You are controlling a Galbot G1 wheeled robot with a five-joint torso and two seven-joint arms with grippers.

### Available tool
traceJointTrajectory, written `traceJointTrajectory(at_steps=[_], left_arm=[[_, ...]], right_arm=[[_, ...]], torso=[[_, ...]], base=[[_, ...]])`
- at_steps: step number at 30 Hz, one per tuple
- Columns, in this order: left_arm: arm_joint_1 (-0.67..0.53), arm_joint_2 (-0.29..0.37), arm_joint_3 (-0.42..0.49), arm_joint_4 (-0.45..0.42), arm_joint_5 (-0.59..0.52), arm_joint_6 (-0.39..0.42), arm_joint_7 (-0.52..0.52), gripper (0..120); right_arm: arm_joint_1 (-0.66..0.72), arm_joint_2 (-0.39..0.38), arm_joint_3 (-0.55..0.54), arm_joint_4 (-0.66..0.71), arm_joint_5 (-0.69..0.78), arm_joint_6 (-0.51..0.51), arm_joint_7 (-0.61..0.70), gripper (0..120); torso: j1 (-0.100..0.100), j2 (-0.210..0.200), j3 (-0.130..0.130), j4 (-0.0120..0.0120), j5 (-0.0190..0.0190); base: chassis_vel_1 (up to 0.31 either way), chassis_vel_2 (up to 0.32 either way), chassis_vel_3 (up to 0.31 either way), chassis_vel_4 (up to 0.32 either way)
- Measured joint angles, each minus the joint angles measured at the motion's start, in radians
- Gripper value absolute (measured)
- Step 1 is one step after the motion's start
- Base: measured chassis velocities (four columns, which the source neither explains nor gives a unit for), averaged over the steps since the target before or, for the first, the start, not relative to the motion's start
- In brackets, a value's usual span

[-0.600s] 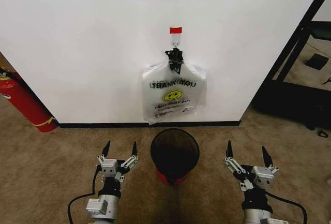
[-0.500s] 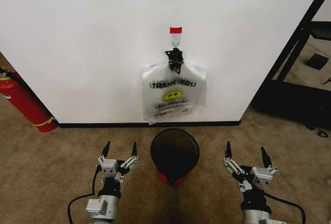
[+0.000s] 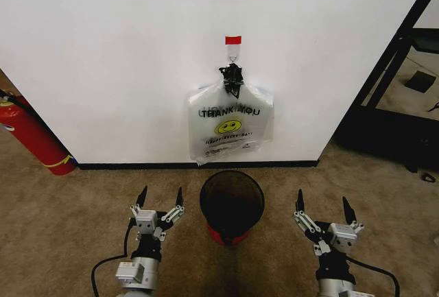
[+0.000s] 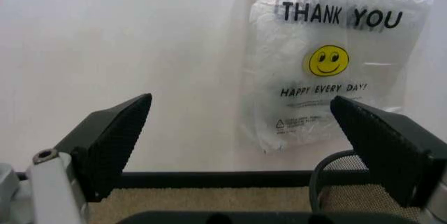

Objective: Pick up the garbage bag from the wall and place it over the trash bin.

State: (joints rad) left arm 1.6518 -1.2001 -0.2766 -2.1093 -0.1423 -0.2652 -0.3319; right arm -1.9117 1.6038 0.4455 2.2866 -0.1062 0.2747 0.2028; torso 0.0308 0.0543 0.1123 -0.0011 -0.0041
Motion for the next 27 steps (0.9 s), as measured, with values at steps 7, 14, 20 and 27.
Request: traceJointTrajectory(at_steps=[7, 14, 20, 27], left_arm=[[0.023, 0.007, -0.011, -0.010, 0.005, 0.000, -0.001, 100], [0.049, -0.005, -0.016, -0.015, 0.044, -0.003, -0.003, 100], [0.070, -0.044, -0.008, -0.019, 0.097, 0.000, -0.001, 100], [0.091, -0.062, -0.025, -0.020, 0.110, 0.000, 0.001, 100]], right_arm=[[0.091, -0.091, -0.058, 0.012, 0.262, -0.092, -0.117, 100], [0.294, -0.297, -0.008, -0.049, 0.707, -0.234, -0.294, 100], [0.576, -0.420, -0.012, -0.187, 1.030, -0.368, -0.409, 100], [0.869, -0.423, -0.082, -0.350, 1.226, -0.441, -0.402, 100]], torso=[[0.000, 0.000, 0.000, 0.0001, 0.0002], [0.000, 0.000, 0.000, 0.0003, 0.0003], [0.000, 0.000, 0.000, 0.0000, 0.0003], [0.000, 0.000, 0.000, 0.0004, 0.0001]], base=[[0.000, 0.000, 0.000, 0.000], [0.000, 0.000, 0.000, 0.000], [0.000, 0.000, 0.000, 0.000], [0.000, 0.000, 0.000, 0.000]])
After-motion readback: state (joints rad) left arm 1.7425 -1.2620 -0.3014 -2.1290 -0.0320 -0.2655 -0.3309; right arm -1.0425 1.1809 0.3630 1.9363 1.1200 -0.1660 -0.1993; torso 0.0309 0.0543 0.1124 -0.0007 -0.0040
